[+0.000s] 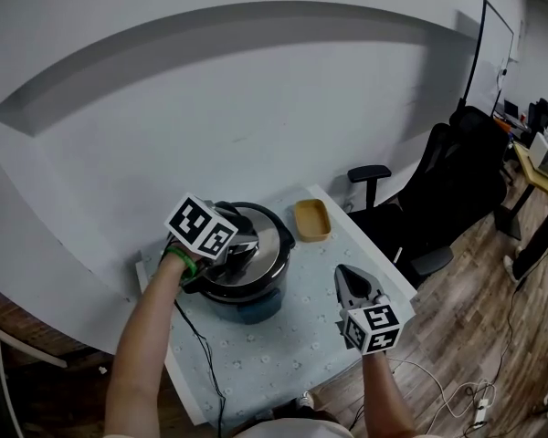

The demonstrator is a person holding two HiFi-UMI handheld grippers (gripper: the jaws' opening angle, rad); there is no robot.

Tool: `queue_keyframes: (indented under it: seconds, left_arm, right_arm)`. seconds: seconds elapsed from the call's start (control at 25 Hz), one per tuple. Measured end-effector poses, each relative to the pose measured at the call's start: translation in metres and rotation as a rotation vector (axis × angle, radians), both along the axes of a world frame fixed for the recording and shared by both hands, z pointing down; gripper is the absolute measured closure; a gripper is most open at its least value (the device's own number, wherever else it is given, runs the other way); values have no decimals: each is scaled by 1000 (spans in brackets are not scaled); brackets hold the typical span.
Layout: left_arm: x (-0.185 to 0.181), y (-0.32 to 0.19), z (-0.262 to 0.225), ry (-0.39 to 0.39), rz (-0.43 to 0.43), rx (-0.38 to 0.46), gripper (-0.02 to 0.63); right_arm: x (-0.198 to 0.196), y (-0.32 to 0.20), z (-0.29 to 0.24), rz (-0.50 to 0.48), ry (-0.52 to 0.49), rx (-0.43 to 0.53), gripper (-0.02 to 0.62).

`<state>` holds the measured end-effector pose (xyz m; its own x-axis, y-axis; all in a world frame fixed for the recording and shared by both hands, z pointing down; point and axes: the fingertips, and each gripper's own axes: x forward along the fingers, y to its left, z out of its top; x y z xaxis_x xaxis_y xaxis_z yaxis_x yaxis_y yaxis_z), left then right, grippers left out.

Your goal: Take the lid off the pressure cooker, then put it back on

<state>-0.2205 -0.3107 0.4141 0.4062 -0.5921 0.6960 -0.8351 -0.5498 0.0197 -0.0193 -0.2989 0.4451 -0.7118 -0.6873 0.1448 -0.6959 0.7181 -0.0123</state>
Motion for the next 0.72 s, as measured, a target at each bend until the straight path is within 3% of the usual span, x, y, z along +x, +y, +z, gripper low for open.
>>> queue_keyframes:
  seconds: [0.32, 0.72]
  left_arm:
    - [6, 3, 4, 19, 161, -28, 328]
    - [7, 4, 13, -10, 411, -49, 328]
  right_arm:
    - [1, 0, 6, 30, 13, -12, 594]
    - [16, 1, 9, 94, 46, -16, 594]
